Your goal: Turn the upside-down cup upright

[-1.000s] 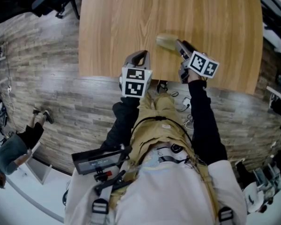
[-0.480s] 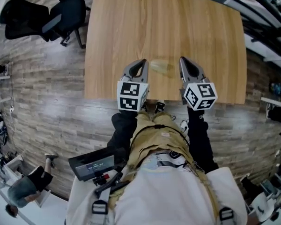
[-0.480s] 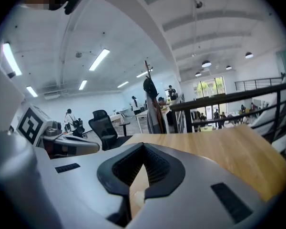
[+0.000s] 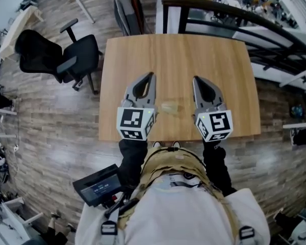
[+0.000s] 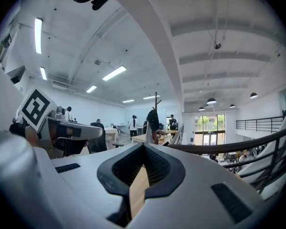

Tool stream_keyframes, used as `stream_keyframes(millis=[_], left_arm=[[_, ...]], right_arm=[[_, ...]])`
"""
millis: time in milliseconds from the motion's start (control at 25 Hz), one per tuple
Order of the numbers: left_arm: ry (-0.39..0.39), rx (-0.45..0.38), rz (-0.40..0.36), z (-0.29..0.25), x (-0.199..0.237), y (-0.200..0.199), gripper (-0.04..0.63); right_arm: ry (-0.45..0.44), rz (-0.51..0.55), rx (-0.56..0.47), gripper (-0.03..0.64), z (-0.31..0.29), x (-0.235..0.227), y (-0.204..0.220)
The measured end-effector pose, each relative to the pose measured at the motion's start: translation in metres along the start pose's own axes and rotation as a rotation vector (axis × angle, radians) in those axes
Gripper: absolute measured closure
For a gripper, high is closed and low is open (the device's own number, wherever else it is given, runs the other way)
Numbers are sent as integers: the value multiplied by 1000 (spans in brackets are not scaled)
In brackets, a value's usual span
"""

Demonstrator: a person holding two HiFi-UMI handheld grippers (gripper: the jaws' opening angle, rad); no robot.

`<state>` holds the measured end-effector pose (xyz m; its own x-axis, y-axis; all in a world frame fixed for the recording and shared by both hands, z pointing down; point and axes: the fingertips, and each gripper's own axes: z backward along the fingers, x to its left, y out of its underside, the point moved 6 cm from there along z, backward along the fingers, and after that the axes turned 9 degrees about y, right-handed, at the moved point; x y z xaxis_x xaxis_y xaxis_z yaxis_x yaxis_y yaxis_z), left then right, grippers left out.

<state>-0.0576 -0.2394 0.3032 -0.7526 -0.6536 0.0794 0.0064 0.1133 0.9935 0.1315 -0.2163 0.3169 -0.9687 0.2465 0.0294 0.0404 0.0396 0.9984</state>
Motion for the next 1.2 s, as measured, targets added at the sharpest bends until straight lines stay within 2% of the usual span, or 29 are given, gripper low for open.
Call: stream_keyframes(millis=[160,440,880,1200], left_arm=[[30,-34,-29,-9,-9,-15,594],[60,-37,-44,-23,-18,-20,594],[109,-21,-26,-28,-25,-17,594],[140,-8,-51,-32,-36,-19,594]], right_arm=[[54,2,-59,595,-3,-1,-24],[67,8,-86,597,-6,-3,-36],[78,28,-78,597,0,-6,-36],[88,35,-80,597,4,-8,-37]])
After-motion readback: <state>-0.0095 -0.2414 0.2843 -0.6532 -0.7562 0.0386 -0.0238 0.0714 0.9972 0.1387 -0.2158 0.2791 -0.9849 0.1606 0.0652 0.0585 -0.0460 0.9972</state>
